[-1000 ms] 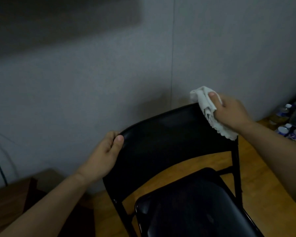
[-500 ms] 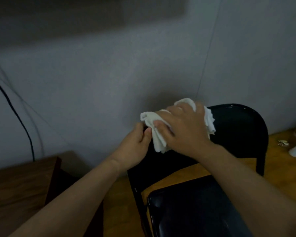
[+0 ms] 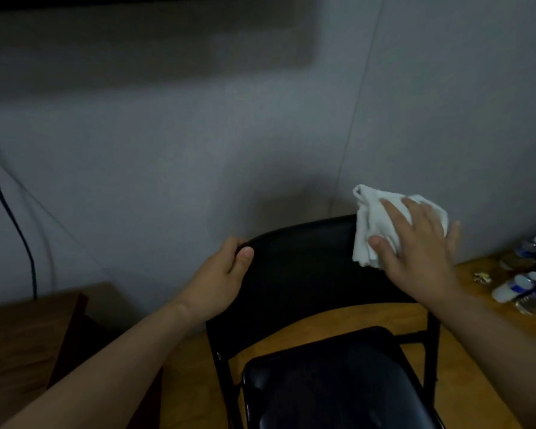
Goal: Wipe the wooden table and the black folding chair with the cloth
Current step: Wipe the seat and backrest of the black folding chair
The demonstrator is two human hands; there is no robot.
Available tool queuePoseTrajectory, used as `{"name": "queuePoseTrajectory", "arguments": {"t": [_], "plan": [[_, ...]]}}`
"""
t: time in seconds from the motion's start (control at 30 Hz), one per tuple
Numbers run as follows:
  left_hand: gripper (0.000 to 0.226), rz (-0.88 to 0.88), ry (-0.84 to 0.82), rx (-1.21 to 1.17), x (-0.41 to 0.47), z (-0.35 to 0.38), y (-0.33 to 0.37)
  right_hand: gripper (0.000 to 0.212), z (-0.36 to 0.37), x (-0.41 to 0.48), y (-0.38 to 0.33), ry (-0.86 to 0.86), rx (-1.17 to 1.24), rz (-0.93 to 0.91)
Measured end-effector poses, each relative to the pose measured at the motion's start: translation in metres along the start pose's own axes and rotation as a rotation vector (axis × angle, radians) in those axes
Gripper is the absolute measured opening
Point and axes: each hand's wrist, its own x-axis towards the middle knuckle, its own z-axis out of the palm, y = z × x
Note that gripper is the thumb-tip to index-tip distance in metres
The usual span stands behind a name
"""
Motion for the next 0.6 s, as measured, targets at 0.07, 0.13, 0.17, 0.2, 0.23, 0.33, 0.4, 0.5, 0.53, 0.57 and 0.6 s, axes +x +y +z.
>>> {"name": "queuePoseTrajectory", "arguments": {"t": [0.07, 0.13, 0.17, 0.2, 0.23, 0.33, 0.4, 0.5, 0.53, 0.57, 0.6], "plan": [[0.032, -0.039, -0.025, 0.006, -0.001, -0.002, 0.004, 0.056, 0.001, -0.001, 0.006, 0.049, 0.073, 0.071], [0.038, -0.078, -0.033, 0.075, -0.003, -0.003, 0.011, 0.044, -0.003, -0.003, 0.013, 0.113, 0.257, 0.114], [0.042, -0.083, -0.001, 0.172, -0.003, -0.001, 0.016, 0.039, -0.010, -0.006, 0.016, 0.138, 0.392, 0.170], [0.042, -0.075, 0.067, 0.296, -0.004, 0.002, 0.021, 0.033, -0.019, -0.009, 0.019, 0.163, 0.528, 0.248], [0.038, -0.040, 0.161, 0.398, -0.007, 0.008, 0.029, 0.028, -0.028, -0.010, 0.022, 0.195, 0.642, 0.324], [0.040, 0.209, 0.389, 0.433, -0.019, 0.036, 0.071, 0.023, -0.066, -0.012, 0.017, 0.278, 0.949, 0.445], [0.039, 0.328, 0.381, 0.337, -0.024, 0.062, 0.104, 0.033, -0.086, -0.013, 0.013, 0.215, 1.313, 0.533], [0.050, 0.160, 0.246, -0.063, -0.018, 0.098, 0.153, 0.041, -0.108, -0.021, -0.002, -0.122, 1.820, 0.671], [0.056, 0.045, 0.157, -0.285, -0.014, 0.104, 0.169, 0.035, -0.113, -0.025, -0.008, -0.201, 1.901, 0.658], [0.056, -0.052, 0.050, -0.537, -0.010, 0.109, 0.181, 0.031, -0.115, -0.028, -0.014, -0.252, 1.971, 0.609], [0.051, -0.131, -0.053, -0.778, -0.007, 0.111, 0.191, 0.037, -0.118, -0.031, -0.020, -0.284, 2.036, 0.555]]}}
